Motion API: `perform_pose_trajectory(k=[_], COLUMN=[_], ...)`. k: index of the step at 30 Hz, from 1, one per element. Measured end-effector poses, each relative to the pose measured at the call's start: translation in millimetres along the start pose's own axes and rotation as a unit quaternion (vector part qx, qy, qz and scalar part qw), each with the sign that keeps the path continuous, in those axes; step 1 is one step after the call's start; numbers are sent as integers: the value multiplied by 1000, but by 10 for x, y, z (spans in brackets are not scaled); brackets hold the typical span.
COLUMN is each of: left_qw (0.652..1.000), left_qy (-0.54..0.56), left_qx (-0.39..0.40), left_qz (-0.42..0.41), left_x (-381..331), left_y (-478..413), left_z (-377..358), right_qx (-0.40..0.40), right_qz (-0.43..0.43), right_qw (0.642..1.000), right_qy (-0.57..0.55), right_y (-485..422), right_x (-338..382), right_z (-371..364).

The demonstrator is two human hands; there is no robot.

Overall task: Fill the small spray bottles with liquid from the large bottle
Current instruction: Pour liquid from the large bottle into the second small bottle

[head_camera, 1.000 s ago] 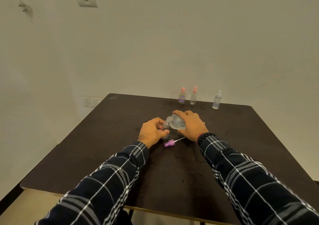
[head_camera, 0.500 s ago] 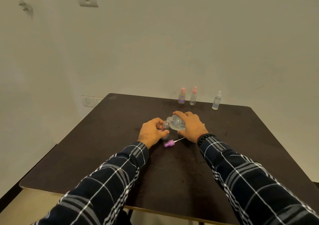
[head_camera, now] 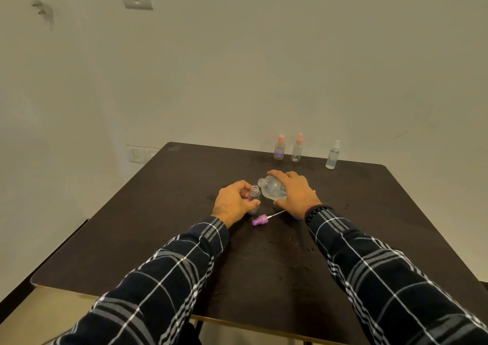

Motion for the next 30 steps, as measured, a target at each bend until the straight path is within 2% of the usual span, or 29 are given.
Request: perform_pose_trajectory(k=[30], left_qw=[1000], left_qy=[2], left_qx=[8], left_qz=[6], left_x=[-17], left_y=[5], left_z=[-4], right_qx=[8], right_qz=[12], right_qw=[994], right_qy=[106], right_y=[-69], right_x=[63], right_z=[62])
Point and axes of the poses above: each hand's wrist, its own y-axis away from the middle knuckle, its own z-axis out of the back of the hand, x = y × z, the point moved 6 cm from there along -y, towards the middle knuckle, and after that the axes turned 5 degrees about -y, right-handed, at the moved point
